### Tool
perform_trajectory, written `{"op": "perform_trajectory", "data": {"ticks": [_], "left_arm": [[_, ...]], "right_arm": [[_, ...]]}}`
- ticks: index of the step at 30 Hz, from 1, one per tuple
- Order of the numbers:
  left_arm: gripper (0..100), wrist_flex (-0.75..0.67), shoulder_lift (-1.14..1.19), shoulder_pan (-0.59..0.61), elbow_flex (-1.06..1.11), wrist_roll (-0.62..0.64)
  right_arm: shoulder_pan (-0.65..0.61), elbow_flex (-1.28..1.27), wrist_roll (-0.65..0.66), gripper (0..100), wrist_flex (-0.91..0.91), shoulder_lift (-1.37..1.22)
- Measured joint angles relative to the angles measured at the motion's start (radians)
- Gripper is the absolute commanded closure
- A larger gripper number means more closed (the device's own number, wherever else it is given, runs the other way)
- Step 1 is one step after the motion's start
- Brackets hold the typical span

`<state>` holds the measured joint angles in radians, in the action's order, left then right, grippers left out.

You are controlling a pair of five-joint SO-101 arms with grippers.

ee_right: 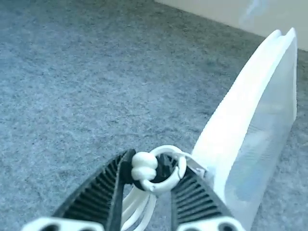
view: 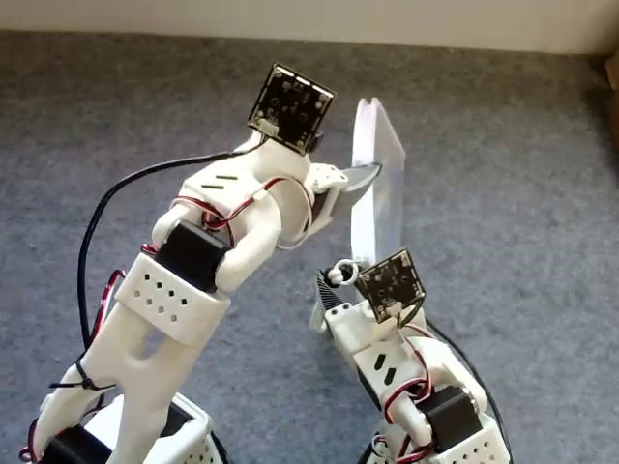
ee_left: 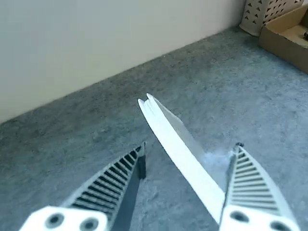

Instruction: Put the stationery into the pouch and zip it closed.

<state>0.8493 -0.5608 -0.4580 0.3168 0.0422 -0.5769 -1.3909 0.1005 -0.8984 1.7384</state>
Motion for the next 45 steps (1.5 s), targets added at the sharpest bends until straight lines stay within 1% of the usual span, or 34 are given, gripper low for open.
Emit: {"op": "perform_trajectory", "data": {"ticks": [6, 10, 13, 16, 19, 22, 26, 28, 31, 36, 45], "left_arm": [[73, 0.112, 0.0, -0.002, 0.0, -0.087], [73, 0.164, -0.021, 0.095, 0.0, -0.1], [73, 0.201, -0.091, 0.158, 0.0, -0.1], [73, 0.226, -0.164, 0.189, 0.0, -0.095], [73, 0.229, -0.193, 0.196, 0.012, -0.009], [73, 0.186, -0.193, 0.192, 0.091, 0.08], [73, 0.049, -0.14, 0.198, 0.209, 0.169], [73, -0.009, -0.089, 0.199, 0.236, 0.212], [73, -0.048, -0.028, 0.186, 0.239, 0.262], [73, -0.081, 0.055, 0.118, 0.245, 0.31], [73, -0.101, 0.253, 0.117, 0.245, 0.315]], "right_arm": [[0.008, 0.0, 0.0, 99.3, 0.0, 0.0], [0.044, 0.0, 0.0, 99.3, 0.0, 0.002], [0.055, 0.0, 0.0, 99.3, 0.0, 0.003], [0.058, 0.0, 0.0, 99.3, 0.0, 0.003], [0.058, 0.0, 0.003, 99.3, -0.017, 0.003], [0.041, 0.0, 0.003, 99.3, -0.051, 0.003], [-0.006, 0.0, 0.006, 99.3, -0.097, 0.003], [-0.02, 0.0, 0.009, 99.3, -0.115, 0.003], [-0.023, 0.0, 0.009, 99.3, -0.121, 0.003], [-0.026, 0.0, 0.009, 99.3, -0.121, 0.003], [-0.026, 0.0, 0.009, 99.3, -0.123, 0.003]]}}
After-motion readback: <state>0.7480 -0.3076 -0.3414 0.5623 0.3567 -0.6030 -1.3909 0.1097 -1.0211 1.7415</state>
